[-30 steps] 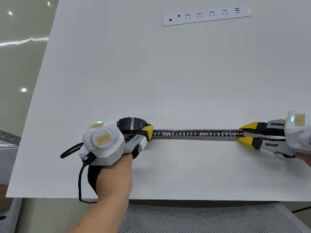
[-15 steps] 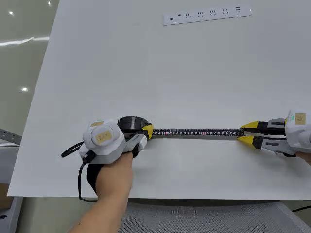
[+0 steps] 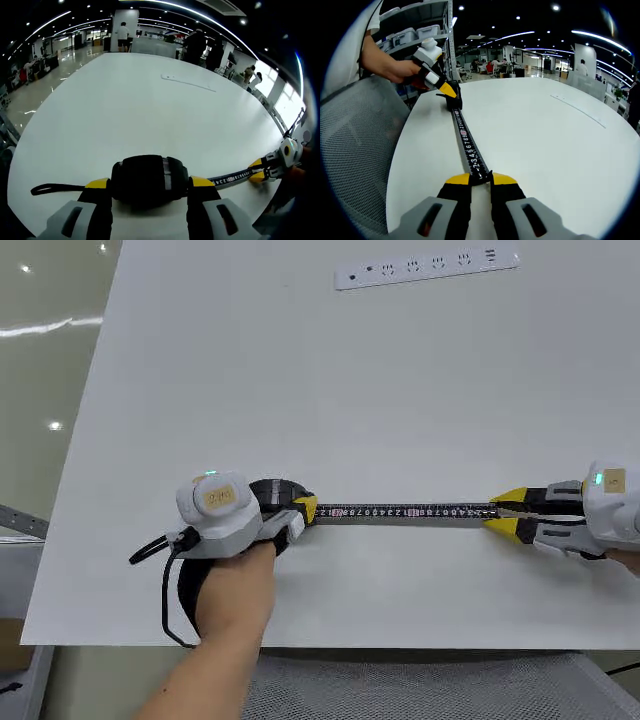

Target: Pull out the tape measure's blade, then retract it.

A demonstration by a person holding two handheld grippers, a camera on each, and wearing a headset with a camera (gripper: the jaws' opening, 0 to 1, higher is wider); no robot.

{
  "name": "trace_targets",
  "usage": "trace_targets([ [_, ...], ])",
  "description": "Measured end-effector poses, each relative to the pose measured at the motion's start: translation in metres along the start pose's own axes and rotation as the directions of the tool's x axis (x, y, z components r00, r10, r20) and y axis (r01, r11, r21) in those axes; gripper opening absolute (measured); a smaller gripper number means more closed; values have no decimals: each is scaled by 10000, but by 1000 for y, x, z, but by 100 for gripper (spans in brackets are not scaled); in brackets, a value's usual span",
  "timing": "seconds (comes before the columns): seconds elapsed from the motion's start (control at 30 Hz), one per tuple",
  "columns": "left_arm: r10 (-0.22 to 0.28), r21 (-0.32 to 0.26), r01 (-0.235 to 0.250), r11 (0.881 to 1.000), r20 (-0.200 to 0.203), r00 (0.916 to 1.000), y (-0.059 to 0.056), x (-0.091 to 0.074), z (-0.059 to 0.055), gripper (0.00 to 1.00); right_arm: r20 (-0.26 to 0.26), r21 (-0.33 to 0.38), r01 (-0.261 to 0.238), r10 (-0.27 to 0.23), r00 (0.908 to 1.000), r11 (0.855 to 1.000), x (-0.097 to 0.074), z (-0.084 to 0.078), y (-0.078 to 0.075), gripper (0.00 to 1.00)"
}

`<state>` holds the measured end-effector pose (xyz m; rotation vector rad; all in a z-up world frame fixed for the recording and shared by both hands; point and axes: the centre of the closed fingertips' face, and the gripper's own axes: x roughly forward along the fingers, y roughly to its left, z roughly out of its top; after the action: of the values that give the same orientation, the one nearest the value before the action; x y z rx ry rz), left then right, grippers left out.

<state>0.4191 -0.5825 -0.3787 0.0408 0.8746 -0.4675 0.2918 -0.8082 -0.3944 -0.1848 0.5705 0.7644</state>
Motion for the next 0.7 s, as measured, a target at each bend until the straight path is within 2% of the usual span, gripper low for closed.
trace_targets([
  [0.23,-57,-23,58,10000,41,10000,0,0,0,57,114,-9,-303,303,9995,9995,10,7,3,12],
  [0.4,-96,-49,96,9999,1,10000,-1,0,0,57,177,-154,-697,700,9974,9975,21,12,8,12],
  [0.5,-116,-47,116,9999,19,9999,-1,-1,0,57,323,-173,-799,805,9962,9966,28,17,8,12],
  [0.63,-148,-58,148,9999,-3,9999,-1,-1,-1,57,241,-200,-907,911,9955,9957,36,17,10,12],
  [0.7,-149,-69,149,9999,-8,9999,-1,-1,0,57,413,-135,-905,910,9950,9958,36,19,10,11],
])
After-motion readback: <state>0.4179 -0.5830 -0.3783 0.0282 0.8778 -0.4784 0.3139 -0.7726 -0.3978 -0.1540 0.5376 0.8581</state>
